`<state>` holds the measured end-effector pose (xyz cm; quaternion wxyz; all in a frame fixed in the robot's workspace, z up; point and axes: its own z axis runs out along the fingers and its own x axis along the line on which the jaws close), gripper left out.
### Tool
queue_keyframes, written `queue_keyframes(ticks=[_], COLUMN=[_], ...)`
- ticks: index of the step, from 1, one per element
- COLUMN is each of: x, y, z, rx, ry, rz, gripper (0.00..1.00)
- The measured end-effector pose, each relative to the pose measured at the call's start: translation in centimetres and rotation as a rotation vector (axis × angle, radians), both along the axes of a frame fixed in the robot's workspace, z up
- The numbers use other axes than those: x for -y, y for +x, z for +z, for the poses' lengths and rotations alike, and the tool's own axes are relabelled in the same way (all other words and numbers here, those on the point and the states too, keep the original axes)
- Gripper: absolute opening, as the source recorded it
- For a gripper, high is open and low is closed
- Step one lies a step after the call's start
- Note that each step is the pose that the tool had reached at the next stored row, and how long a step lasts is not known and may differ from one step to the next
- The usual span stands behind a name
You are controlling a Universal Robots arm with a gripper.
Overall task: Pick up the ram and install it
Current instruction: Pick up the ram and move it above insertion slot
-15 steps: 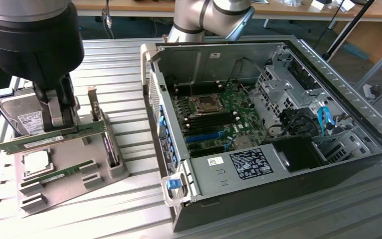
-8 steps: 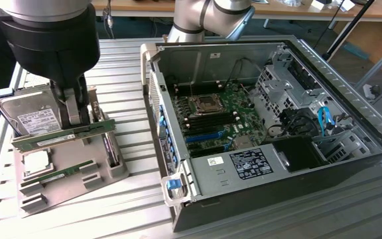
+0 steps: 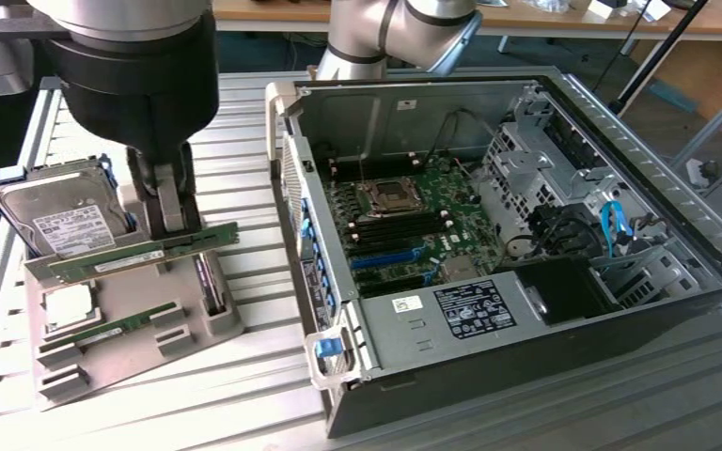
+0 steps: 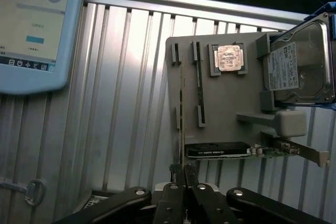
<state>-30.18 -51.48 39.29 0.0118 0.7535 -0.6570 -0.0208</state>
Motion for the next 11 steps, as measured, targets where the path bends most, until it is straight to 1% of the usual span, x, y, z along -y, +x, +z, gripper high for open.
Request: queue_keyframes(ticks=[11], x=[0.00], y=[2.5], z=[0.00], rx=[0.0000], ry=[0.0000], rz=[0.000], gripper=[0.12])
